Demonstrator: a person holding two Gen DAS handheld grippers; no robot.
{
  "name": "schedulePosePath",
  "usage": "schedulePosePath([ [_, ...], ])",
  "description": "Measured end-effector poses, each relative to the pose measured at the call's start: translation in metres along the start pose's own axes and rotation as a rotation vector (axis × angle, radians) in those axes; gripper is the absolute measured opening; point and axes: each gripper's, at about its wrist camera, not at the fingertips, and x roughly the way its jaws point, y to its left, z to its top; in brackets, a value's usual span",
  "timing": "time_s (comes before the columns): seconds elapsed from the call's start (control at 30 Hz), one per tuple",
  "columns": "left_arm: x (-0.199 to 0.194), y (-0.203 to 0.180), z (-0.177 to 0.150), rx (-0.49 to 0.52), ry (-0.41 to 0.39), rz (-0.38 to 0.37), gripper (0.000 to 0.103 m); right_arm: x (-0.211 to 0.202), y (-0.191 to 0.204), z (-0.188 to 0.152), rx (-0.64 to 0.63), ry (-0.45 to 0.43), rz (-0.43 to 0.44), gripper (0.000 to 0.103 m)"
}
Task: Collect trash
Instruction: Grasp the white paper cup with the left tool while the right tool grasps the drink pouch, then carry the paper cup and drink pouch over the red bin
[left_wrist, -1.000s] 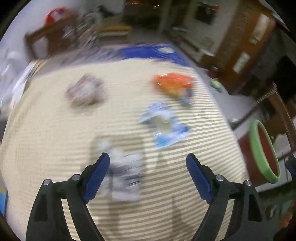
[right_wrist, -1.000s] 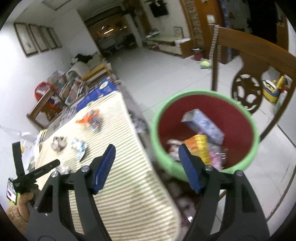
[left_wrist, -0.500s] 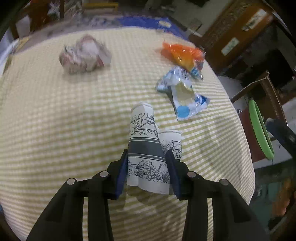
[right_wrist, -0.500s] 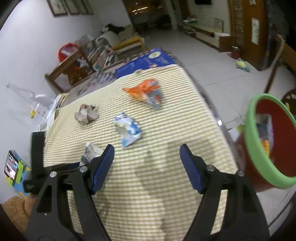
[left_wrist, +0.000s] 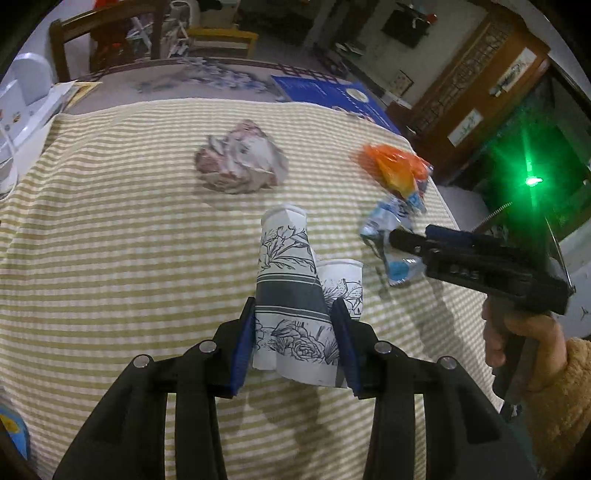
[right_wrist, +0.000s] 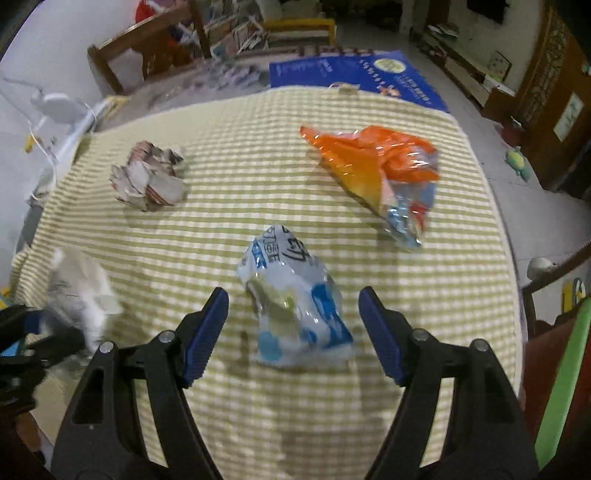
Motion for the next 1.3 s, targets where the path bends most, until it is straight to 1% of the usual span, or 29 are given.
schedulePosePath([
  [0.1, -0.003, 0.011, 0.002, -0.034, -0.012, 0.016, 0.038, 0.012, 0.005, 0.002, -0.037, 0.023, -0.01, 0.069],
  [0.13, -0.003, 0.014, 0.002, -0.042, -0.013, 0.02, 0.038, 0.016, 0.006, 0.002, -0.044, 0.032, -0.013, 0.062],
  [0.17, -0.003, 0.017, 0.003, -0.05, -0.015, 0.027, 0.038, 0.019, 0.007, 0.001, -0.049, 0.041, -0.016, 0.049],
  [0.2, -0.004, 0.019, 0.002, -0.054, -0.016, 0.031, 0.038, 0.021, 0.006, 0.001, -0.048, 0.05, -0.011, 0.042],
  [0.33, -0.004, 0.022, 0.003, -0.061, -0.013, 0.037, 0.038, 0.015, 0.003, -0.001, -0.027, 0.038, 0.005, 0.034],
  [0.5, -0.007, 0.011, 0.007, -0.03, -0.026, 0.023, 0.038, -0.032, -0.003, -0.012, 0.034, -0.057, 0.048, 0.034],
  [0.7, -0.014, -0.012, 0.007, 0.024, -0.039, -0.018, 0.038, -0.092, -0.007, -0.04, 0.111, -0.15, 0.079, 0.034],
  [0.73, -0.015, -0.016, 0.006, 0.035, -0.042, -0.027, 0.038, -0.099, -0.008, -0.042, 0.13, -0.164, 0.073, 0.034],
  [0.77, -0.017, -0.02, 0.005, 0.044, -0.044, -0.035, 0.038, -0.111, -0.01, -0.051, 0.155, -0.183, 0.064, 0.034],
  [0.9, -0.025, -0.042, 0.003, 0.094, -0.054, -0.082, 0.038, -0.136, -0.017, -0.077, 0.228, -0.219, 0.034, 0.034],
  [1.03, -0.036, -0.073, 0.004, 0.181, -0.08, -0.13, 0.039, -0.158, -0.026, -0.101, 0.292, -0.262, 0.002, 0.034],
  [1.1, -0.036, -0.089, 0.007, 0.206, -0.089, -0.15, 0.039, -0.17, -0.033, -0.113, 0.312, -0.282, -0.021, 0.034],
  [1.2, -0.034, -0.115, 0.013, 0.228, -0.094, -0.184, 0.038, -0.186, -0.049, -0.127, 0.339, -0.31, -0.048, 0.034],
  [1.27, -0.034, -0.137, 0.015, 0.255, -0.106, -0.196, 0.039, -0.193, -0.067, -0.133, 0.366, -0.332, -0.062, 0.034],
  [1.3, -0.032, -0.146, 0.016, 0.261, -0.098, -0.198, 0.039, -0.196, -0.076, -0.136, 0.387, -0.334, -0.066, 0.034],
])
